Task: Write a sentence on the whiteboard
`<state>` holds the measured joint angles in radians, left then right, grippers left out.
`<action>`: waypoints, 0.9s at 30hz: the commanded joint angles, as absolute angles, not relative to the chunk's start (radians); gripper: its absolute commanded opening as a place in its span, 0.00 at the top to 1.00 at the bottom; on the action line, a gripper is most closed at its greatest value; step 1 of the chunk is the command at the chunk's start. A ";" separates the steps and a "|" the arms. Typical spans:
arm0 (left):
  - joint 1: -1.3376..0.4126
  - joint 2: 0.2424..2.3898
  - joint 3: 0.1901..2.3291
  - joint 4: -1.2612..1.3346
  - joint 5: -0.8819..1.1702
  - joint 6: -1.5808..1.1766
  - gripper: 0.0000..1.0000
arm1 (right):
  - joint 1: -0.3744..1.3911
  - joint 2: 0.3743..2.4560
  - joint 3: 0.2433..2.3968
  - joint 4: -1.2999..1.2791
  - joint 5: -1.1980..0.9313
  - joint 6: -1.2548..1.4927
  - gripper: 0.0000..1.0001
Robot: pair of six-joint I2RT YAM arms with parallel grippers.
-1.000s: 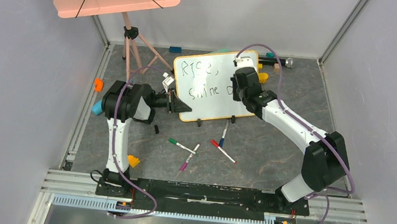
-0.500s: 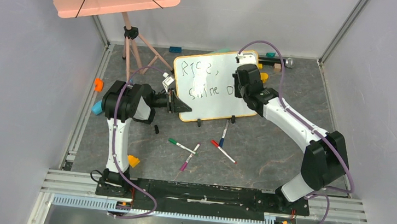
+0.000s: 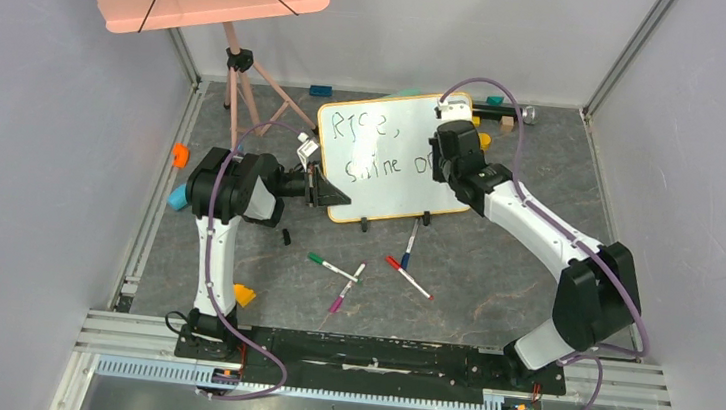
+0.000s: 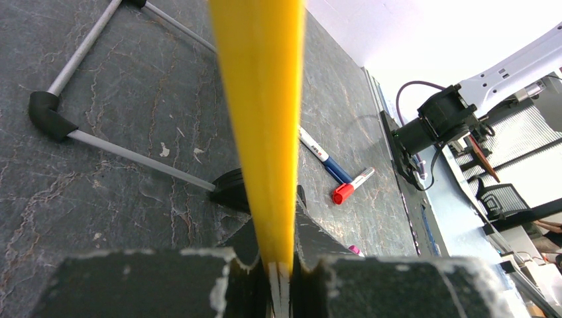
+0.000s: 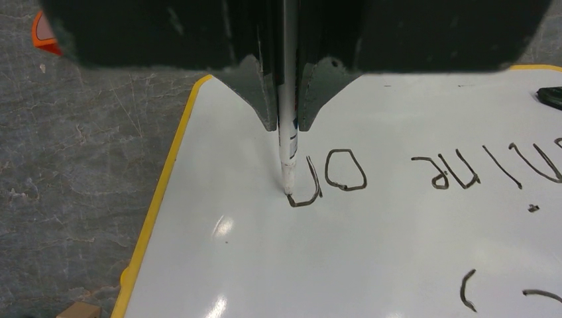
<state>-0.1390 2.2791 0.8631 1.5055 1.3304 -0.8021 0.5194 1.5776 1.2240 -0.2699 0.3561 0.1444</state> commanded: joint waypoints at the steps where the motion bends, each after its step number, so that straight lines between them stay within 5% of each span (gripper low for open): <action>1: -0.156 2.308 0.839 1.557 1.434 -0.732 0.98 | 0.503 1.561 1.164 -0.272 0.338 0.136 1.00; 21: -0.152 2.292 0.827 1.557 1.433 -0.722 0.97 | 0.496 1.361 1.133 -0.284 0.263 0.137 1.00; 27: -0.138 2.262 0.799 1.557 1.419 -0.707 0.60 | 0.485 1.235 1.056 -0.269 0.250 0.154 1.00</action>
